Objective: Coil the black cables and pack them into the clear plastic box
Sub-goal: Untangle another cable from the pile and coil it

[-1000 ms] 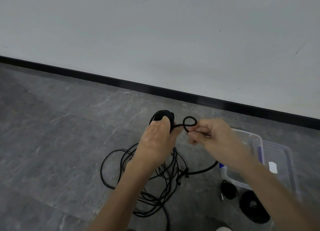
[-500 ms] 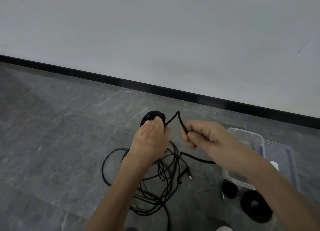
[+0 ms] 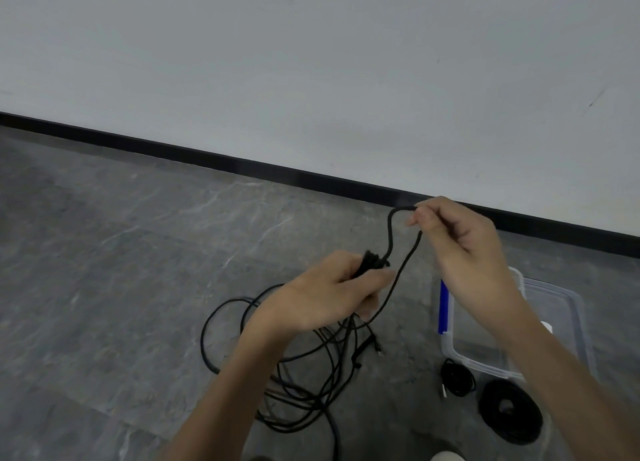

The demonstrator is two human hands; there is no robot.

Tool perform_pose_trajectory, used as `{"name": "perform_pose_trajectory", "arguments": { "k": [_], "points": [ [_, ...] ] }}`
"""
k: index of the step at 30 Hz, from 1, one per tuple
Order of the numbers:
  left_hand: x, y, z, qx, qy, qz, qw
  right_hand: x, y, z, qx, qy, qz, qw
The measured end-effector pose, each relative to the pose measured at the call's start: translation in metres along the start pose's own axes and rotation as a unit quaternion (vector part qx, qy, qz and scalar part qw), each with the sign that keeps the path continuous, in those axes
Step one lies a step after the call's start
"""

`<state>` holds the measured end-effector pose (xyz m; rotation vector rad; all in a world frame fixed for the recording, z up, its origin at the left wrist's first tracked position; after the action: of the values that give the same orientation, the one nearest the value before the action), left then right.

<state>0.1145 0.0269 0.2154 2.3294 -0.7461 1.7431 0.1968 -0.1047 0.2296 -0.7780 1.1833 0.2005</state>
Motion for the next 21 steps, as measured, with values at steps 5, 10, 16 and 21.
{"name": "perform_pose_trajectory", "arguments": {
  "k": [5,10,16,21],
  "points": [
    [0.017,0.005,-0.006,-0.053,0.093,-0.130,0.986,0.009,-0.002,0.001,0.012,0.011,-0.038,0.999],
    [0.017,-0.004,-0.010,-0.019,0.143,-0.245,0.959,0.013,0.006,0.001,-0.040,0.009,-0.109,0.993],
    [0.012,-0.013,-0.008,0.050,0.164,-0.381,0.909,0.022,0.017,0.001,-0.118,0.011,-0.162,0.980],
    [0.008,-0.021,-0.006,0.129,0.189,-0.471,0.852,0.013,0.039,-0.002,-0.190,-0.001,-0.166,0.968]
  ]
}}
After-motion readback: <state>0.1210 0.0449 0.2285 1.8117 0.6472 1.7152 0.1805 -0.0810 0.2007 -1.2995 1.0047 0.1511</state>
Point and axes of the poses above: each hand's wrist, its own z-axis towards the middle knuckle, its own y-axis out of the palm, x = y × z, the point moved 4 cm from there along z, towards the middle knuckle, and after that the axes turned 14 degrees about -x, right-handed, at the moved point
